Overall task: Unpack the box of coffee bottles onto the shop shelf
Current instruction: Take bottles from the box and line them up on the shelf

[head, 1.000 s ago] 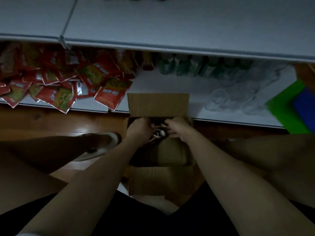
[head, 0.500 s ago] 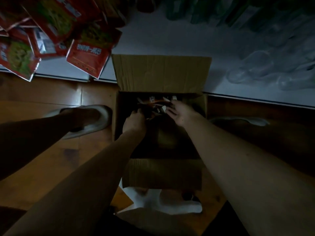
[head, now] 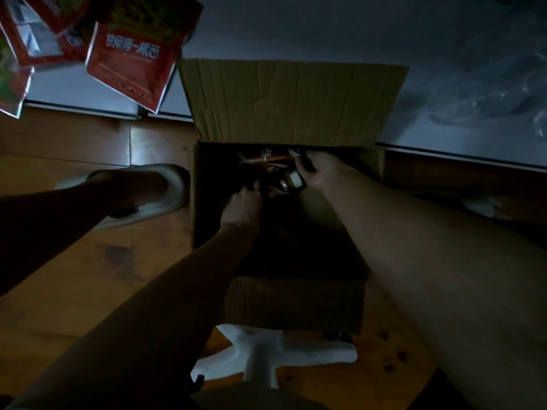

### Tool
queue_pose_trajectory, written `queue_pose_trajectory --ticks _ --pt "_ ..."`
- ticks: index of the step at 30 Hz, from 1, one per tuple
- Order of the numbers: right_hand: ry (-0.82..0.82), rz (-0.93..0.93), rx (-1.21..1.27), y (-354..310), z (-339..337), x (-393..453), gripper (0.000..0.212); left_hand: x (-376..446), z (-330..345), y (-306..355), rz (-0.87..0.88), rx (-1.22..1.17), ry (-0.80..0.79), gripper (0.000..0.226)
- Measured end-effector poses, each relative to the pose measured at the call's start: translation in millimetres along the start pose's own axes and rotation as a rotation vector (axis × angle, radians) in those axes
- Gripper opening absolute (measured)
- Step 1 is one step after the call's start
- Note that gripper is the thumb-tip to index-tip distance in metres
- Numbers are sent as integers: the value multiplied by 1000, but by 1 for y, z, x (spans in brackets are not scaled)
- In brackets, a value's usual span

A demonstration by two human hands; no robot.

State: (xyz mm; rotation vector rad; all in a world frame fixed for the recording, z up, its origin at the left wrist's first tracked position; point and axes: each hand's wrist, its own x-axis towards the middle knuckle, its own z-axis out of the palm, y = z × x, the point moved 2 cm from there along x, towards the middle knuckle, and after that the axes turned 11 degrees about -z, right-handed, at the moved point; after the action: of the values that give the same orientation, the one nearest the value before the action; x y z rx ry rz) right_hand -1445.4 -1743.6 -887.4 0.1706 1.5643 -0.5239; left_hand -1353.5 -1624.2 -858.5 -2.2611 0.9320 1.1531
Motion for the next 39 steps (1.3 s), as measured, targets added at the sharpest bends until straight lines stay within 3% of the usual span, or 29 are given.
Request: queue_pose_trajectory --ticks 8,16,25,31,39 --pt "-75 -99 -310 7 -15 -10 37 -8 1 -2 25 30 48 51" --pt "-80 -252 -386 -1 -27 -47 36 -31 -8 -12 153 10 138 49" --pt "-177 -568 -578 -23 -57 -131 20 -85 -50 -25 289 29 170 83" --pt "-313 -911 -712 -44 -70 -199 26 -134 -92 -31 380 -221 273 63" --pt "-464 -1091 -563 -90 -68 -265 21 -182 -150 -18 553 -539 414 71"
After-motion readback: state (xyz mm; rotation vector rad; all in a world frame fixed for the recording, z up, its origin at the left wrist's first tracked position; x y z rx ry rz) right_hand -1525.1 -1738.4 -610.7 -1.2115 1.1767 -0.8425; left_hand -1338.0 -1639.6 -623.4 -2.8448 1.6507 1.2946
